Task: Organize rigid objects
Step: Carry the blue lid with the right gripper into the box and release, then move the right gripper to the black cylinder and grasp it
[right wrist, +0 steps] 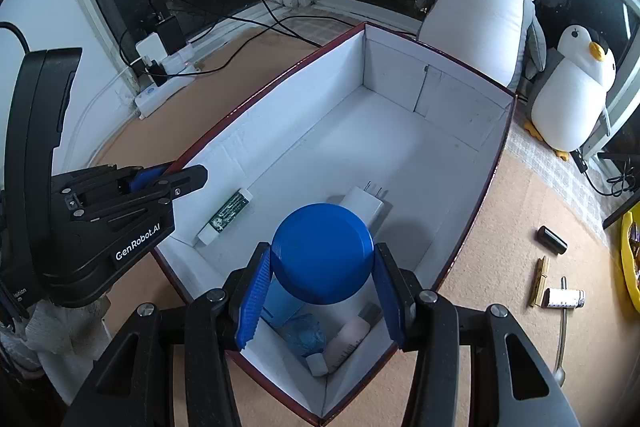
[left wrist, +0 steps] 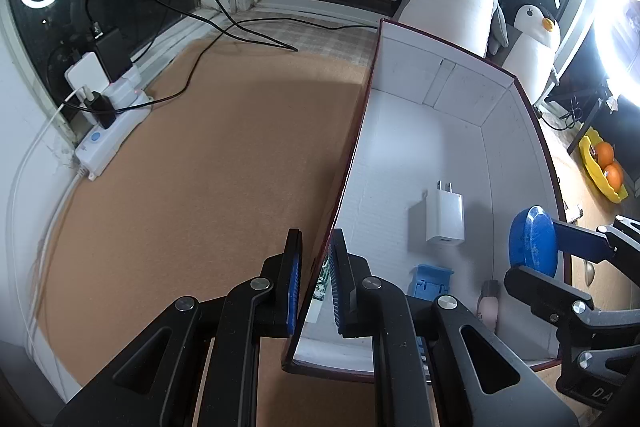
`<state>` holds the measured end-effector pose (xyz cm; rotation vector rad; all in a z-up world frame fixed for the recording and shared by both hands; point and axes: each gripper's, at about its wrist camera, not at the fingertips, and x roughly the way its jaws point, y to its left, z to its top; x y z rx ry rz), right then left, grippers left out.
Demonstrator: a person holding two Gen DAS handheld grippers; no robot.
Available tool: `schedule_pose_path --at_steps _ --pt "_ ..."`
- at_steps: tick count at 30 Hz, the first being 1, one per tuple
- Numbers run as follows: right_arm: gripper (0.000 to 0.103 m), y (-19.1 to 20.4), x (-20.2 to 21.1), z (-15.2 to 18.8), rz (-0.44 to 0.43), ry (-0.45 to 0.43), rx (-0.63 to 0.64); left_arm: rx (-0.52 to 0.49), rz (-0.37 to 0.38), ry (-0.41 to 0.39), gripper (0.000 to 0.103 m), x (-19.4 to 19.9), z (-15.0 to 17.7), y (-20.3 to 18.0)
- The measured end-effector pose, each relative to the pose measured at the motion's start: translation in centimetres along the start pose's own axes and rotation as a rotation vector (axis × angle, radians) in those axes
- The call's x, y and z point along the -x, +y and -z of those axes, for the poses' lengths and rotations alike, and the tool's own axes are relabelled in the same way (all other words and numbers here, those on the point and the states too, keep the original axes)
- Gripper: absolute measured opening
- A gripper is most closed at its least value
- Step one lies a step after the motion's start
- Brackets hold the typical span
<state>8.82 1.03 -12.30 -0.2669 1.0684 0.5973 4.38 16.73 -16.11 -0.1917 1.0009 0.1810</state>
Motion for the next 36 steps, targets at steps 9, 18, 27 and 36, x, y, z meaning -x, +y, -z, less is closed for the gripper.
schedule_pose_path --at_steps 9,18,27,36 --pt "0.057 0.0 0.7 -0.2 -0.005 -0.026 -0.003 -0.005 -0.009 0.007 0.012 -0.1 -0.1 -0.2" --pt "0.058 -2.0 2.5 -0.3 -0.032 -0.067 -0.058 -0.013 -0.026 0.018 0.012 -0.1 -0.3 -0.4" --pt "0.058 -8.8 5.1 1.1 0.001 -0.109 -0.194 -0.027 -0.051 0.029 0.013 -0.2 -0.6 -1.0" --pt "0.058 -17.5 4.4 3.7 0.109 -0.076 -0.314 -0.040 -0.086 0.039 0.013 -0.3 -0.8 -1.6"
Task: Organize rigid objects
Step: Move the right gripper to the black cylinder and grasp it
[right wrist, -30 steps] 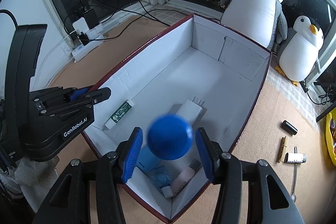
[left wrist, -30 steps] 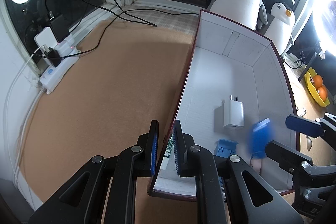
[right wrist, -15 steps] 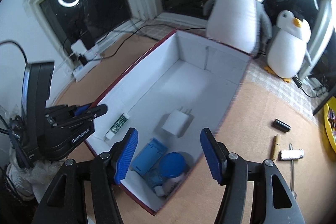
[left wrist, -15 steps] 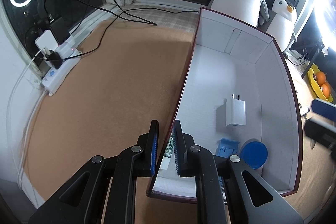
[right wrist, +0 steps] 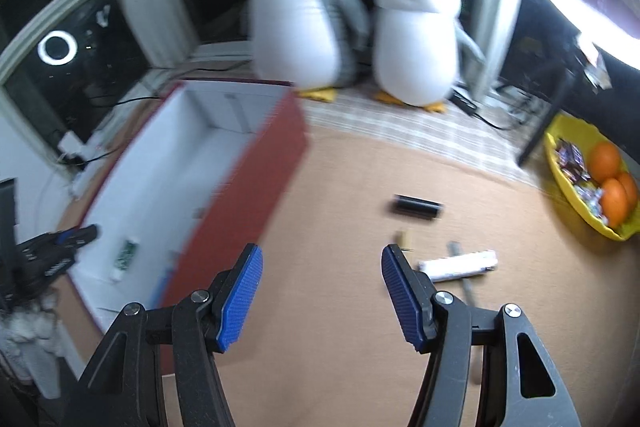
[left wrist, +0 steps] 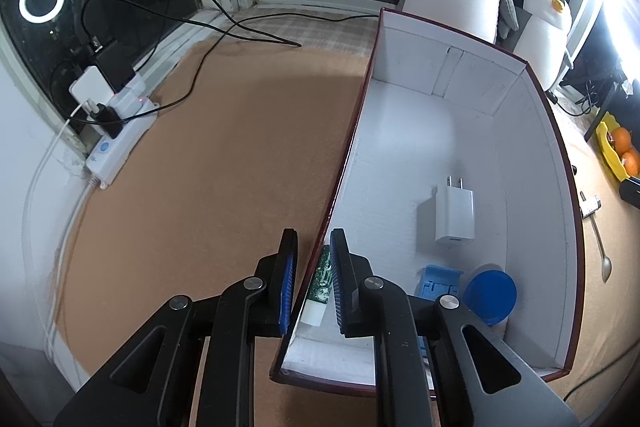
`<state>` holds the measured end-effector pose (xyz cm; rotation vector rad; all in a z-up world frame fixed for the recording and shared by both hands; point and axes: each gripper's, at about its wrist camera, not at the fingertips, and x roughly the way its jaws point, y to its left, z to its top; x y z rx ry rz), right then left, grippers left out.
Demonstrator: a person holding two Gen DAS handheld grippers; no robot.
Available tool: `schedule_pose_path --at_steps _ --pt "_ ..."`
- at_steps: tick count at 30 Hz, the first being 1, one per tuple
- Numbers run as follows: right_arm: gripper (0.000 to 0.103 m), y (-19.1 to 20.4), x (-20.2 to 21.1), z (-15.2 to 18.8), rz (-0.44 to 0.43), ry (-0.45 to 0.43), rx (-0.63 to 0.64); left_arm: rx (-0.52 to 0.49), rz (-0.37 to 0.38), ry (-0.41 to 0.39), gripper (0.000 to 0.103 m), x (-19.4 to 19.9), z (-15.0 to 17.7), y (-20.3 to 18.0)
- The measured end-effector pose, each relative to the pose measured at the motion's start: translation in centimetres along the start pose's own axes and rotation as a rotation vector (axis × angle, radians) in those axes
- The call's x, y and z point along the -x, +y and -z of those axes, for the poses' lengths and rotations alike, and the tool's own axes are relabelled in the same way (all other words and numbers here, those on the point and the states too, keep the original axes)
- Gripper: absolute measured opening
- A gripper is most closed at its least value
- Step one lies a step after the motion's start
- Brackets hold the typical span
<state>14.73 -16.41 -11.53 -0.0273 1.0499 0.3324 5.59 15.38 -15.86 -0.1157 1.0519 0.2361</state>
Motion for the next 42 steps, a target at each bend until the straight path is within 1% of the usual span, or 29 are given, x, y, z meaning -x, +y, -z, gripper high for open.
schedule_pose_path --at_steps 5,7,12,15,24,25,26,32,37,42 --pt "0.058 -4.0 -2.1 -0.5 0.038 0.042 -0.037 0.001 -0.018 0.010 0.016 -0.2 -0.1 -0.3" --pt "0.061 -5.3 -3.1 -0.9 0.049 0.061 -0.058 0.001 -0.024 0.014 0.018 -0.2 -0.2 -0.4" --pt "0.062 -7.8 -5.7 -1.8 0.040 0.090 -0.120 0.000 -0.042 0.023 0.019 -0.4 -0.3 -0.6" --pt "0.066 -8.9 -7.4 -2.4 0.037 0.108 -0.141 0.001 -0.054 0.031 0.019 -0.5 -0.4 -0.7" --pt "0.066 -10.0 -11.7 -3.1 0.041 0.163 -0.168 0.012 -0.077 0.045 0.019 -0.6 -0.6 -1.0" --pt "0.066 -10.0 -12.1 -3.1 0.023 0.161 -0.155 0.013 -0.080 0.045 0.019 -0.6 -0.6 -1.0" --pt "0.066 -10.0 -12.4 -3.2 0.024 0.165 -0.154 0.013 -0.082 0.046 0.019 -0.6 -0.6 -1.1" --pt "0.066 -9.4 -13.7 -3.4 0.054 0.182 -0.135 0.015 -0.083 0.048 0.019 -0.6 -0.7 -1.1" --pt "0.066 -9.4 -14.3 -3.5 0.077 0.193 -0.144 0.016 -0.083 0.047 0.019 -0.6 -0.7 -1.2" --pt "0.057 -9.3 -14.3 -3.5 0.096 0.192 -0.146 0.017 -0.076 0.045 0.019 -0.6 -0.7 -1.2"
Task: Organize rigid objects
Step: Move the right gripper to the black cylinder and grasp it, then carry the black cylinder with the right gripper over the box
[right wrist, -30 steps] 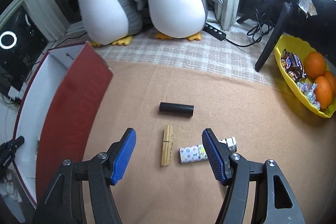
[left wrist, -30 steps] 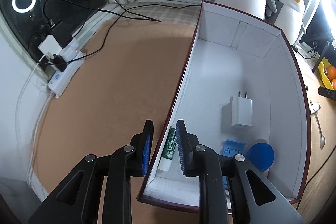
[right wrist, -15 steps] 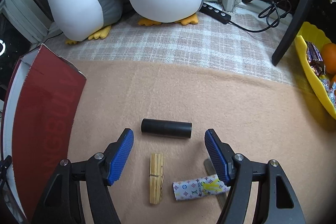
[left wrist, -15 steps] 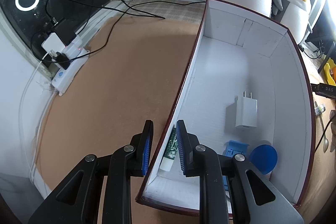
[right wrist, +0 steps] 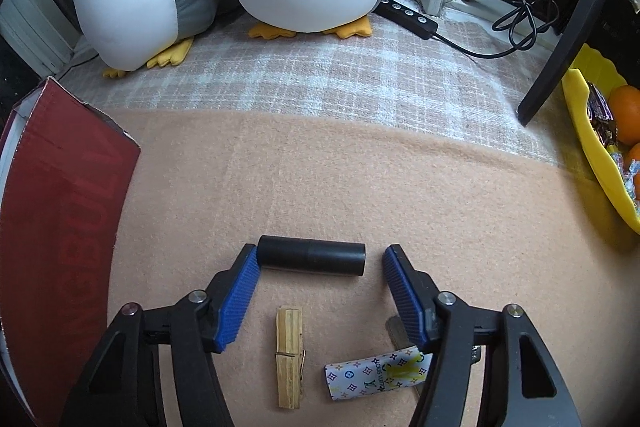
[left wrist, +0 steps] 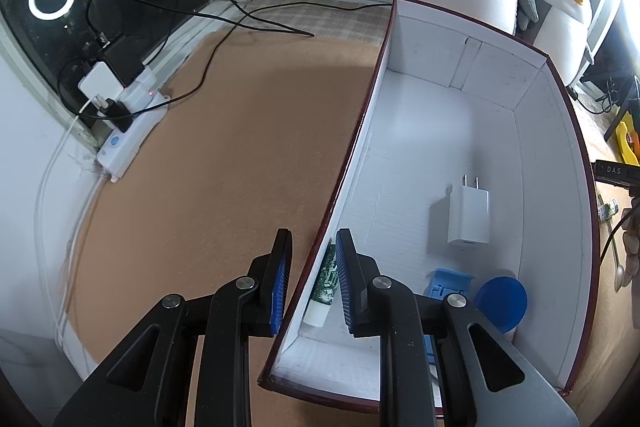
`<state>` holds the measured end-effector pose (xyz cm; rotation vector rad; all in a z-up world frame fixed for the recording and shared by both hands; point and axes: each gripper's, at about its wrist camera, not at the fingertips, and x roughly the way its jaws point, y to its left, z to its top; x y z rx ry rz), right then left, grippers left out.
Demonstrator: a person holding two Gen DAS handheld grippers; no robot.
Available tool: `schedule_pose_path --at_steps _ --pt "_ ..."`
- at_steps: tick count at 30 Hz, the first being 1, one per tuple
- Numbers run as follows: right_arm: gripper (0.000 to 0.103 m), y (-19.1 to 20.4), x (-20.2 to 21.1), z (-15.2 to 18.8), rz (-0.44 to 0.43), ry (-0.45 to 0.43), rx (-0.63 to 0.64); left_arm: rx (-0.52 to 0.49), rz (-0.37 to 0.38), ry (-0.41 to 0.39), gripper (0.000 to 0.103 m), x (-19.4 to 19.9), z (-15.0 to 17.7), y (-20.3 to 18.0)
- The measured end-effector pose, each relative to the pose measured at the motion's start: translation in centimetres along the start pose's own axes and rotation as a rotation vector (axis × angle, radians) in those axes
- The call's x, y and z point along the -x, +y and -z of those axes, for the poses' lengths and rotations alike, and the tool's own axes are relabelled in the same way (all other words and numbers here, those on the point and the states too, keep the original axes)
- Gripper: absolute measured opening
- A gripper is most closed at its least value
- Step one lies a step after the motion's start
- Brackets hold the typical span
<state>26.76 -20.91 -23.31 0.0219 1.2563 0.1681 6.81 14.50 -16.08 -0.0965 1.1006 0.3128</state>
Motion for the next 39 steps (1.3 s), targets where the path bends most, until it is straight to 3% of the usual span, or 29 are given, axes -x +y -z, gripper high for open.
schedule_pose_path --at_steps 2,14,23,29,39 --pt "0.049 0.0 0.0 0.0 0.006 -0.001 0.001 0.001 0.002 -0.001 0.019 0.0 0.0 0.0" --pt "0.048 -0.5 0.8 0.3 0.017 -0.027 0.013 0.004 0.009 -0.005 0.019 0.0 0.2 0.1" --pt "0.048 1.1 5.9 0.8 -0.001 -0.104 0.040 0.016 0.034 -0.013 0.019 -0.1 0.3 0.5" --pt "0.048 4.9 9.7 1.2 -0.052 -0.157 0.097 0.022 0.060 -0.027 0.019 0.2 0.7 0.9" --pt "0.048 12.9 15.3 4.5 -0.126 -0.220 0.253 0.036 0.099 -0.050 0.012 0.2 1.2 1.9"
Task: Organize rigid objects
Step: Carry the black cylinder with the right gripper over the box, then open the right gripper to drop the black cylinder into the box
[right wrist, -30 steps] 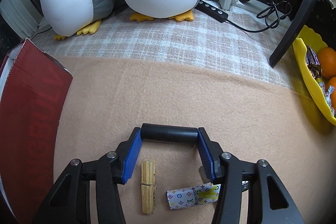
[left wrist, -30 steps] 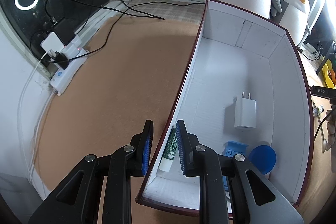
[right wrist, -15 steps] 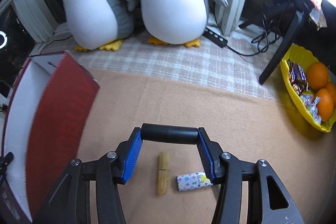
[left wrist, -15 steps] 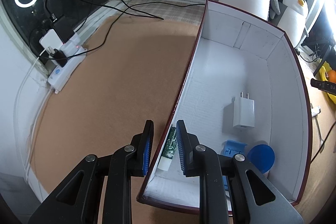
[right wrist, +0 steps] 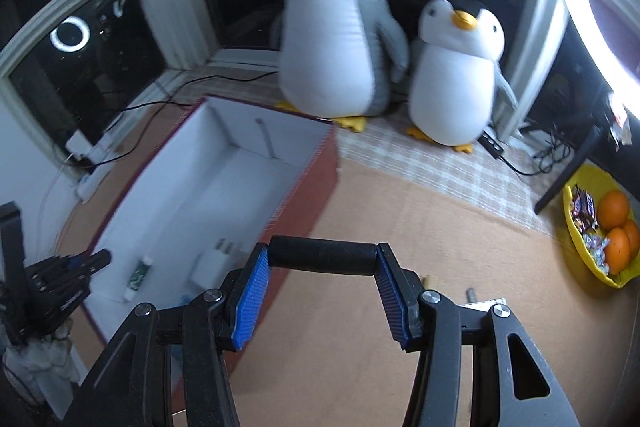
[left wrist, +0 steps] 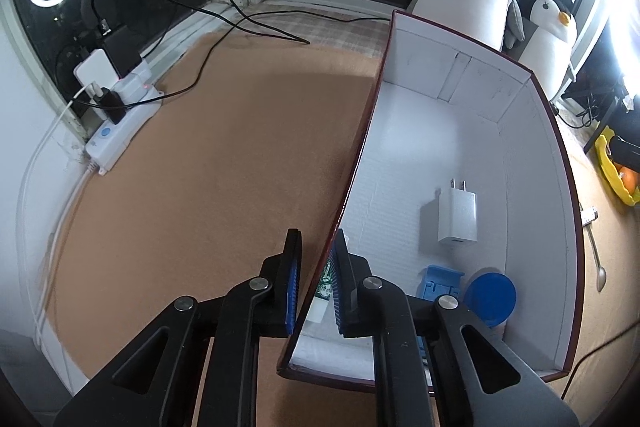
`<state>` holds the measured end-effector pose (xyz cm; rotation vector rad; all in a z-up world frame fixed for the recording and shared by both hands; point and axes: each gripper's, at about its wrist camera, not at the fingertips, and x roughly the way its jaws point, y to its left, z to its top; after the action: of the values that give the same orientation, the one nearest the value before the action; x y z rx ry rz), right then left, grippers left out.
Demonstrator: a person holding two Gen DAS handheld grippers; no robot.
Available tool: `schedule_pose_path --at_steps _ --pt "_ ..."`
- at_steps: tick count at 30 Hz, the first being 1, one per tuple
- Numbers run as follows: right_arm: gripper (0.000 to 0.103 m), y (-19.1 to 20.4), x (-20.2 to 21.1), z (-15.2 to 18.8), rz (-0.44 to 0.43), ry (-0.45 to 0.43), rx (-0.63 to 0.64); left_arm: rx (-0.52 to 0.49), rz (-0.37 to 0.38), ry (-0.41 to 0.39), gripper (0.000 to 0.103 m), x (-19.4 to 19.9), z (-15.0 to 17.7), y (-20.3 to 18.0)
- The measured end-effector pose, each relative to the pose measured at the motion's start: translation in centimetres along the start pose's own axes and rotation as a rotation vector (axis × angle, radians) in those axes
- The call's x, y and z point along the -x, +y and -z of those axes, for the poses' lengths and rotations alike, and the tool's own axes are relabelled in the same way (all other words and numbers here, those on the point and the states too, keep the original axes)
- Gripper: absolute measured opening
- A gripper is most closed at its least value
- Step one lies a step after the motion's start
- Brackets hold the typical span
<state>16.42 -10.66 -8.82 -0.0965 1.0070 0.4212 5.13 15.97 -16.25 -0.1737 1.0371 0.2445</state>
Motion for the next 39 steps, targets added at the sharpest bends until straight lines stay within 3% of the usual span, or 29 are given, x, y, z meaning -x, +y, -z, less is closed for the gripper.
schedule_pose_path --at_steps 9,16,39 --pt "0.048 7.8 0.2 2.0 -0.069 0.034 0.120 -0.004 0.032 -0.009 0.012 -0.1 0.3 0.4" --pt "0.048 11.2 -1.3 3.6 -0.076 0.076 0.171 -0.009 0.050 -0.011 0.012 -0.3 0.3 0.7" --pt "0.048 13.4 -4.3 5.2 -0.055 0.134 0.190 -0.012 0.063 -0.012 0.012 -0.5 0.4 0.6"
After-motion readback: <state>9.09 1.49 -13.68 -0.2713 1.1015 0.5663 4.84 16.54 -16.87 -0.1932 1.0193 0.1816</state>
